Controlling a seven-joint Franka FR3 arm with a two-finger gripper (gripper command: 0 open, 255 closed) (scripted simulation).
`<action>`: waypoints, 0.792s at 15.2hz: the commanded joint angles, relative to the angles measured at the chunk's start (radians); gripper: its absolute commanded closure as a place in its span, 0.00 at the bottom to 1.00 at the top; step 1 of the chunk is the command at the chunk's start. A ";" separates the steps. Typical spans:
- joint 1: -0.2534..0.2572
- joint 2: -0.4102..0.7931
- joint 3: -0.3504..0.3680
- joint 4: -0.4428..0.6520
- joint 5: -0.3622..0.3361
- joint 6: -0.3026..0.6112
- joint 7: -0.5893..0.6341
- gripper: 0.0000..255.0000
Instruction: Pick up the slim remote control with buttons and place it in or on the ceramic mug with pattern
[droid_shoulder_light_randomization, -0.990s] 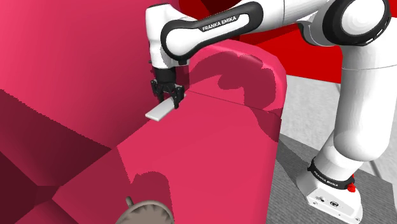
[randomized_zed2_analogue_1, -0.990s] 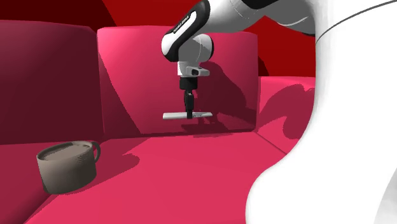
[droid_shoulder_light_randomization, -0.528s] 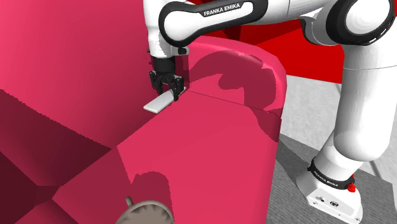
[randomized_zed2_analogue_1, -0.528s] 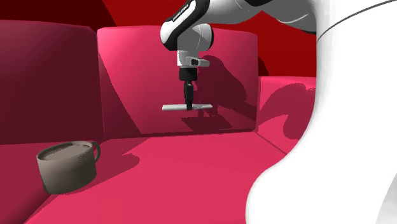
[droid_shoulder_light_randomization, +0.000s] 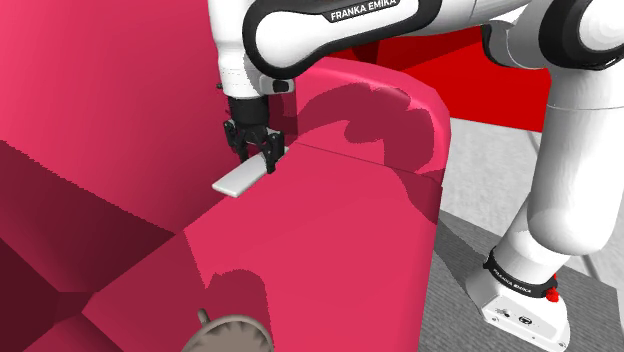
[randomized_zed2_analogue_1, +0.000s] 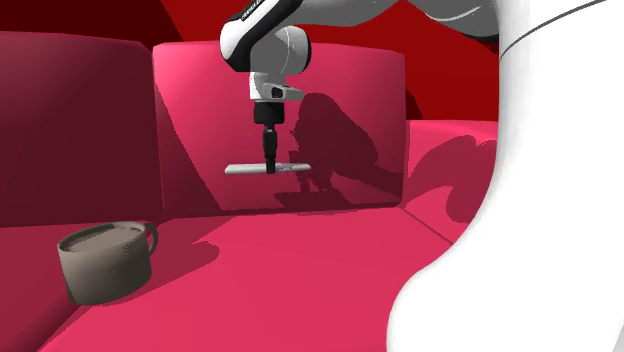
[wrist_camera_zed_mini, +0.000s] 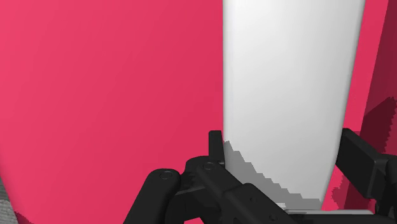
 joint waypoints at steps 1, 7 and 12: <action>0.023 -0.019 0.016 -0.024 0.008 0.007 0.042 1.00; 0.107 -0.028 0.059 -0.042 0.004 0.011 0.172 1.00; 0.193 -0.004 0.090 -0.022 -0.019 0.002 0.289 1.00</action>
